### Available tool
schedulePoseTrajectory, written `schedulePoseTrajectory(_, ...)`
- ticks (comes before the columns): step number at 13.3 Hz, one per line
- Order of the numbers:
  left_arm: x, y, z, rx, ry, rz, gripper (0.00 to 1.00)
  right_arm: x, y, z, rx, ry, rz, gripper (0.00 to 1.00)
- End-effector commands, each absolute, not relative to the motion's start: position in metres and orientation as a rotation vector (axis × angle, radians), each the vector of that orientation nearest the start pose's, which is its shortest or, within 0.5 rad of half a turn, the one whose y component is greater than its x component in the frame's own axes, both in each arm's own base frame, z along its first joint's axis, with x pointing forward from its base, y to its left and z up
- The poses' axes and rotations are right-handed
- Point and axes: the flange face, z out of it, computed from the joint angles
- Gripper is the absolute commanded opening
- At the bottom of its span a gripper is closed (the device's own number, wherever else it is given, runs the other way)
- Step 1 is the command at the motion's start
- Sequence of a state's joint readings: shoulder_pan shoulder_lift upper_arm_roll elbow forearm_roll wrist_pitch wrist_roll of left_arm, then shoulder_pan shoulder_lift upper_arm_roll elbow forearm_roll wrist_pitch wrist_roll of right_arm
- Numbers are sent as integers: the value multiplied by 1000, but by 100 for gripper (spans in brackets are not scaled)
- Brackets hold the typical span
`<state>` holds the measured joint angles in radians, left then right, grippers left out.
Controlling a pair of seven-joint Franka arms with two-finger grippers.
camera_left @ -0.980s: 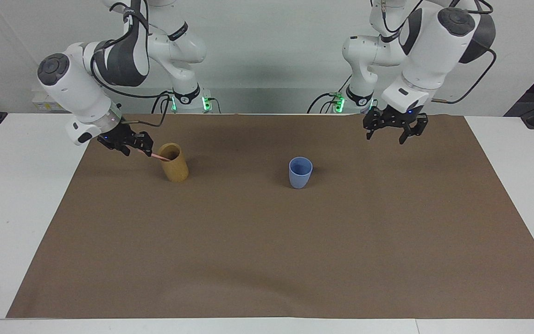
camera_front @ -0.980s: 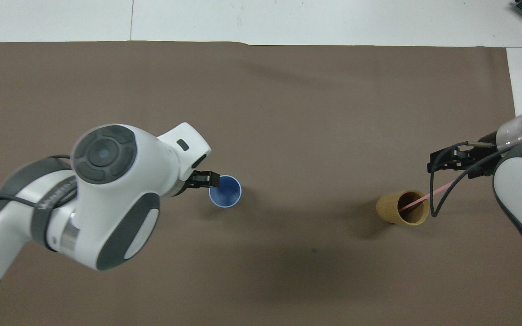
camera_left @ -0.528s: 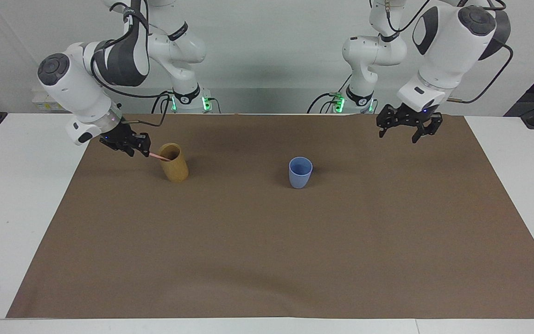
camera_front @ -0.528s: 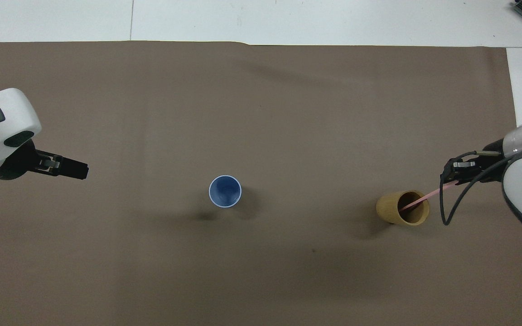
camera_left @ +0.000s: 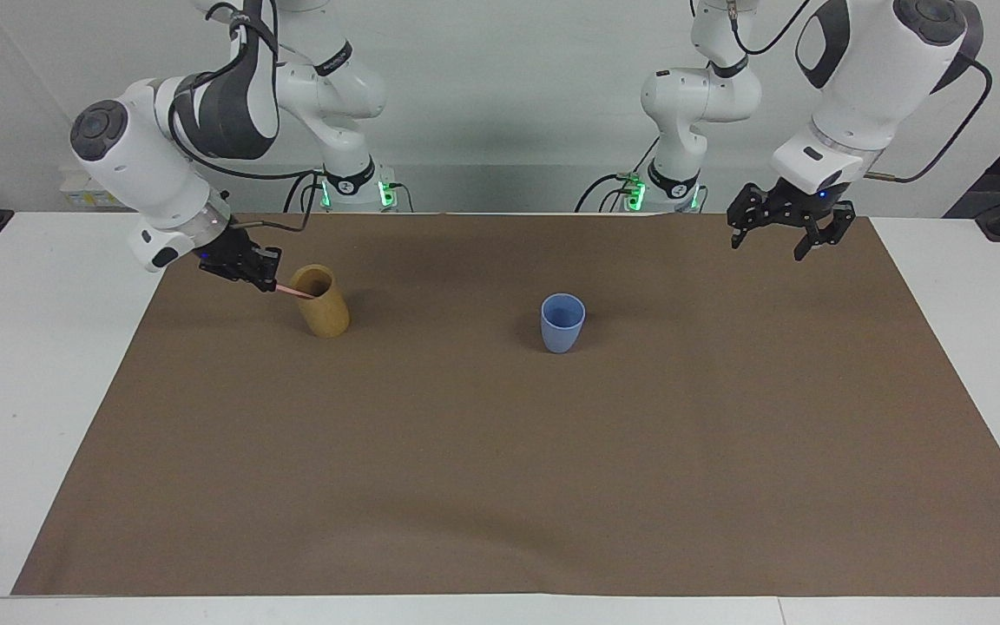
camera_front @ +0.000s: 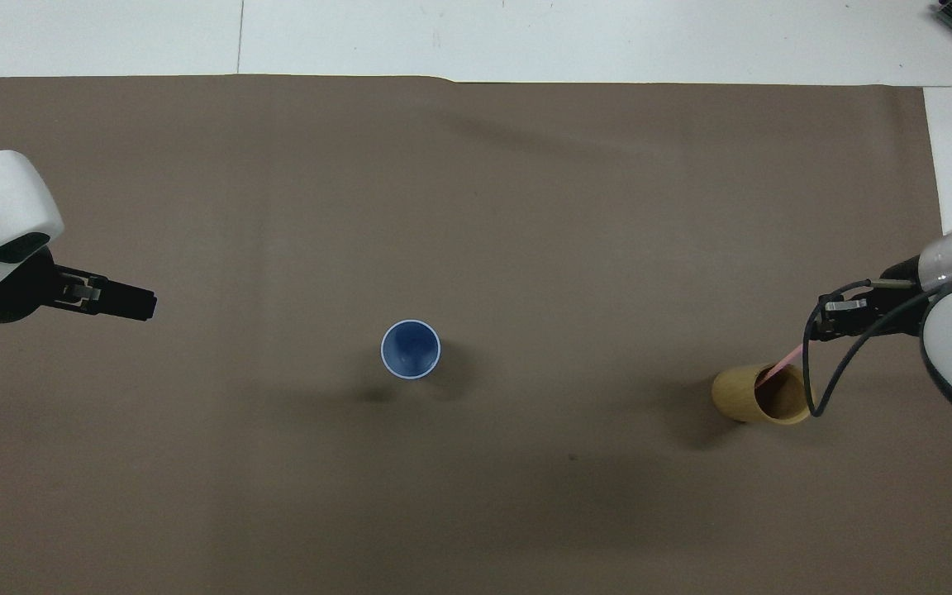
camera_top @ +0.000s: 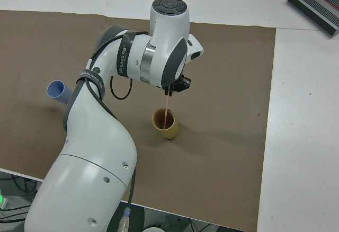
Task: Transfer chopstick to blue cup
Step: 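Lift the pink chopstick out of the tan cup with the right gripper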
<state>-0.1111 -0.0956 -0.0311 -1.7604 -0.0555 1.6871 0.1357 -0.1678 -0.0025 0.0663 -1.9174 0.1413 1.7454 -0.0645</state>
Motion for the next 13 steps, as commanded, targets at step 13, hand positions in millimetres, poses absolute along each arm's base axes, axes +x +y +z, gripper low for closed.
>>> schedulePoseTrajectory(13,519,-67,619,-3080,425,-38,100,486,-7,639,-2964,7,-57,0)
